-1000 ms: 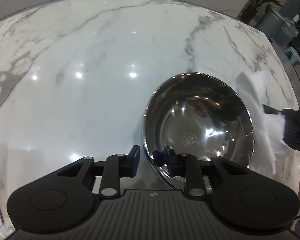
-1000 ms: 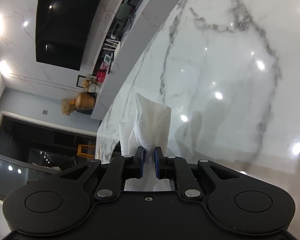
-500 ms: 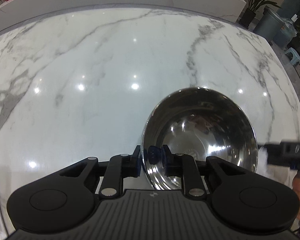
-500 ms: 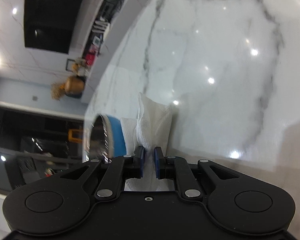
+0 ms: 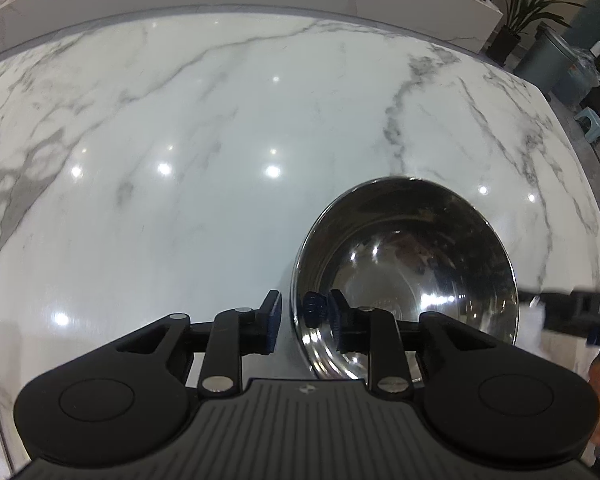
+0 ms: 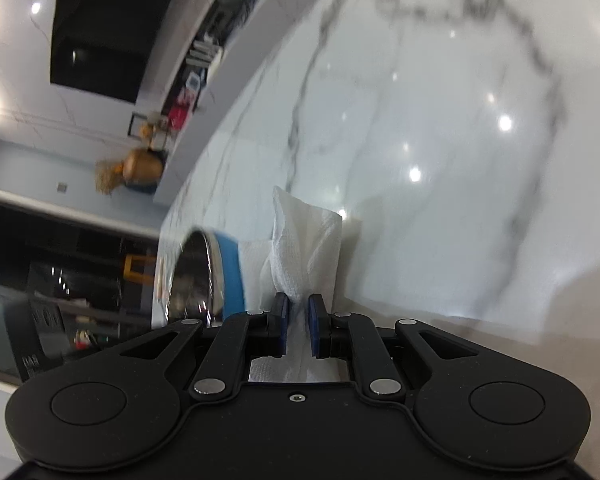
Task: Clean bowl
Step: 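Wipe the bowl's blue outer side with the cloth in the right gripper while the left gripper holds the rim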
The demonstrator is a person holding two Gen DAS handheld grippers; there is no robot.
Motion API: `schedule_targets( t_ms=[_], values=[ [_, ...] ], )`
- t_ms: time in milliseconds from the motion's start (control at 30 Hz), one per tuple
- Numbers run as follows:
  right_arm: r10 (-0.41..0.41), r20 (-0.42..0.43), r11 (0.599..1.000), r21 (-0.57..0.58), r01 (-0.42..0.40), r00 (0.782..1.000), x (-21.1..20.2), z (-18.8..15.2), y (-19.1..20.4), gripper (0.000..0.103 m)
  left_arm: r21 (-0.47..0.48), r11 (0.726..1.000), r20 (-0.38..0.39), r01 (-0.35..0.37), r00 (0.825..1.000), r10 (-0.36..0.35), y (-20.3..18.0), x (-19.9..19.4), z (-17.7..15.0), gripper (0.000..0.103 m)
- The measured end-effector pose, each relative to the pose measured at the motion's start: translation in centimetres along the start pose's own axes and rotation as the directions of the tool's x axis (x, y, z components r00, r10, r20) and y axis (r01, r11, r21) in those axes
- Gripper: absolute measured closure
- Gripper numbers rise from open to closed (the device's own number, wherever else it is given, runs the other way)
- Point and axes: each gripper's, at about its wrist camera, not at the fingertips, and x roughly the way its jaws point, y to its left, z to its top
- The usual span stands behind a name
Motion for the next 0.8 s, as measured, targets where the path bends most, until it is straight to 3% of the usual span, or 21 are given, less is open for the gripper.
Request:
schedule_targets(
  t_ms=[167,367,600,800],
  values=[
    [0.080,0.065,0.997,0.018,-0.081,0.995,-1.4,0.9,-0.1,0.093,-0.008,1.000,-0.014,0.014,1.000,-0.015,0.0,-0.2,-0.5,0.079],
    [0.107,0.013,0.994,0.024,-0.108,0.994,-0.2,0.8,-0.1,0.093,0.022,1.000,-0.033,0.022,0.999,-0.021,-0.7,-0.1,-0.7,0.080],
    [0.092,-0.026,0.995,0.028,-0.091,0.995,0.4,0.6,-0.1,0.093,0.058,0.998,-0.012,-0.009,1.000,0.009,-1.0,-0.1,-0.5,0.081],
    [0.029,-0.091,0.999,0.016,-0.027,0.995,2.1,-0.3,0.2,0.093,0.071,0.997,0.022,-0.042,0.999,0.040,-1.3,0.0,0.1,0.081]
  ],
)
